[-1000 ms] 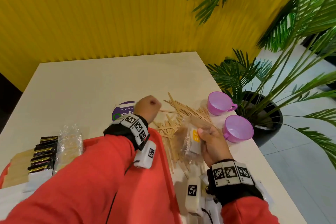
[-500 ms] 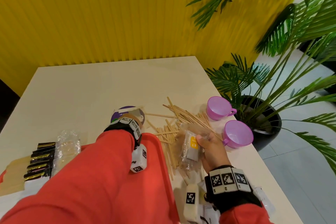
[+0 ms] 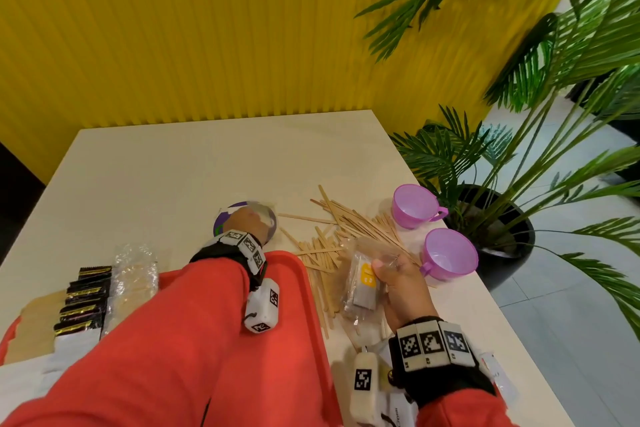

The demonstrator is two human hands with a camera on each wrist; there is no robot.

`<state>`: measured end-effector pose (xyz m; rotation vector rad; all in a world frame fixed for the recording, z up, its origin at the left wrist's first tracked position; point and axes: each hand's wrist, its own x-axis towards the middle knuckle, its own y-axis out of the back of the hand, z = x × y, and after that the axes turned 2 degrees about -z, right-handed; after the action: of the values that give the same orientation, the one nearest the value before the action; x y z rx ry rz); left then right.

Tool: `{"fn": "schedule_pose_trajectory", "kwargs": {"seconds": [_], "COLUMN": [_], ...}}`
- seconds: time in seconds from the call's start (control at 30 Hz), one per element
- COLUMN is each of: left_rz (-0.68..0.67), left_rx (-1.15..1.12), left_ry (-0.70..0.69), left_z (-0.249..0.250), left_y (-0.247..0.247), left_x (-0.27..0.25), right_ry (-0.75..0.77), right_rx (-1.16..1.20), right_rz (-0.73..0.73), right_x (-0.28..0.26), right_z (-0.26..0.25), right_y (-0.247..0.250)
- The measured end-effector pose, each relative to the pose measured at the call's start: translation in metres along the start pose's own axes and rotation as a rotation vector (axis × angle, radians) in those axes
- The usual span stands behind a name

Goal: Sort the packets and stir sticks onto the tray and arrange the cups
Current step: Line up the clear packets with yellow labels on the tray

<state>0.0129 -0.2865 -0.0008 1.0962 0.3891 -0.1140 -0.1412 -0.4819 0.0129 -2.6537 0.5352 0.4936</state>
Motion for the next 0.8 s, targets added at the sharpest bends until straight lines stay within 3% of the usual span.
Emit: {"fn": "schedule_pose_trajectory", "kwargs": {"seconds": [0.1, 0.17, 0.23, 0.37, 0.43, 0.6, 0.8], "left_rz": [0.035, -0.048, -0.081, 0.155, 0.183, -0.015, -0.087], "left_rx": [-0.244, -0.438, -0.460, -0.411, -0.376, -0.483, -0.530], "left_ry": [-0.081, -0.197, -0.305, -0.347, -0.347, -0.360, -0.374], "left_z": [0.003, 0.005, 0.004, -0.014, -0.027, -0.055, -0.074], "left_y": [0.008, 0.012, 0.015, 0.016, 0.019, 0.039, 0.073], "left_x": [-0.015, -0.032, -0.054, -0.082, -0.092, -0.114, -0.130], "right_ry": [0.020, 0.030, 0.046, 0.108, 0.084, 0.020, -0.052], "right_rx": [-0.041, -0.082, -0.116, -0.176, -0.123, -0.065, -0.128], "right_rz": [0.013, -0.015, -0.046, -0.089, -0.163, -0.301, -0.418], "right_x": [0.001, 0.001, 0.001, -0.006, -0.010, -0.019, -0.033], "right_z": [0.001, 0.001, 0.001, 0.002, 0.004, 0.021, 0.045], "right_y": [-0.003, -0.007, -0.010, -0.018, -0.022, -0.044, -0.083]}}
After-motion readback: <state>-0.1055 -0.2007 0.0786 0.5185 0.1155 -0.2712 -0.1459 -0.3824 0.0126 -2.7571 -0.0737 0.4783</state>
